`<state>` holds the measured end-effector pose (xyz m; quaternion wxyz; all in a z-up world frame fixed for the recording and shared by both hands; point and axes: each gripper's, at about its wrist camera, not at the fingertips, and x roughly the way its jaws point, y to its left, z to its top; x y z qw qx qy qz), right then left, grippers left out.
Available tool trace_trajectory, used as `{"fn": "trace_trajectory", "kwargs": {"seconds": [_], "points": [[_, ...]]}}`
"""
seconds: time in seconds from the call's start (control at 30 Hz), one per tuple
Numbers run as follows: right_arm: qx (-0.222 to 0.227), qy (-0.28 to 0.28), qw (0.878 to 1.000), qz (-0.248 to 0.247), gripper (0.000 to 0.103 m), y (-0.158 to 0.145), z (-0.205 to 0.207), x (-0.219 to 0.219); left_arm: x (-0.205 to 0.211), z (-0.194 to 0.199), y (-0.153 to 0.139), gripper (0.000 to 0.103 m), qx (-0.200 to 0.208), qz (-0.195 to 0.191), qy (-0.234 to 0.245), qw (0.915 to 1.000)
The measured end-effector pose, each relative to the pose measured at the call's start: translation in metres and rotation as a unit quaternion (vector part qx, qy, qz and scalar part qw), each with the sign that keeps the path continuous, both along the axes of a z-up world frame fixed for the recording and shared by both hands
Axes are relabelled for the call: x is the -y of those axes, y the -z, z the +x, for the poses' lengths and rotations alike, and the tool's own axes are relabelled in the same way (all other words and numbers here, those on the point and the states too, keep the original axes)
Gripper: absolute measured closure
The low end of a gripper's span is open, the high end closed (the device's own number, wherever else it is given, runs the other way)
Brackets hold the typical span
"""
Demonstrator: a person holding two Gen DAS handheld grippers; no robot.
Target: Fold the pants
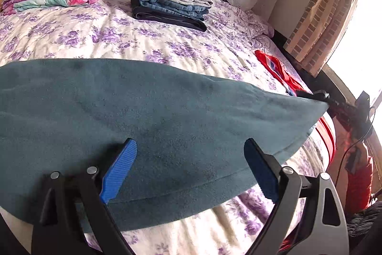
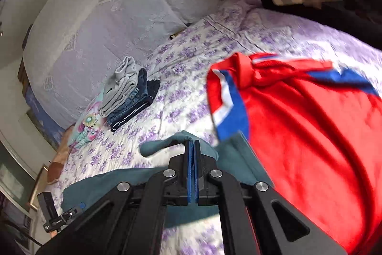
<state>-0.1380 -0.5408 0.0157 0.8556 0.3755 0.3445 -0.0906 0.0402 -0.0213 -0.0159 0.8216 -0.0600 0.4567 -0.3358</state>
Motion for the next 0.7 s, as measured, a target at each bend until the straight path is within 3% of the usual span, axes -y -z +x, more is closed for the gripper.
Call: {"fn": "trace_trajectory", "kwargs": {"seconds": [0.1,0.2,0.23,0.27,0.33,0.4,0.47,0.57,0.63,0.7], "points": [[-0.058,0.005,0.997,0.052,0.101,0.049,-0.007,0.009,0.017,-0.005,-0.010,0.015,-0.002,-0.008,0.019,0.9998],[-0.050,0.017,0.995,0.081,0.098,0.057,-0.012,0.011,0.042,-0.018,-0.019,0.015,0.023,0.018,0.043,0.9987],[-0.049,0.024,0.997,0.058,0.085,0.049,-0.013,0.010,0.050,-0.024,-0.021,0.015,0.036,0.034,0.050,0.9975],[-0.051,0.030,0.998,0.015,0.063,0.039,-0.015,0.006,0.056,-0.028,-0.022,0.014,0.047,0.049,0.057,0.9961],[-0.074,0.034,0.990,-0.114,0.046,0.017,-0.017,-0.009,0.067,-0.031,-0.021,0.013,0.060,0.072,0.064,0.9936],[-0.074,0.018,0.973,-0.217,0.046,-0.001,-0.017,-0.030,0.074,-0.030,-0.015,0.013,0.058,0.084,0.065,0.9926],[-0.035,-0.026,0.969,-0.242,0.046,-0.015,-0.016,-0.050,0.077,-0.024,-0.005,0.013,0.042,0.088,0.059,0.9935],[0.031,-0.137,0.974,-0.175,0.046,-0.020,-0.002,-0.084,0.076,-0.015,0.011,0.013,0.018,0.086,0.048,0.9950],[0.038,-0.188,0.975,-0.108,0.047,-0.006,0.022,-0.099,0.075,-0.016,0.013,0.013,0.021,0.082,0.047,0.9953],[0.020,-0.200,0.977,-0.067,0.047,0.014,0.048,-0.103,0.073,-0.016,0.013,0.013,0.021,0.080,0.047,0.9955]]}}
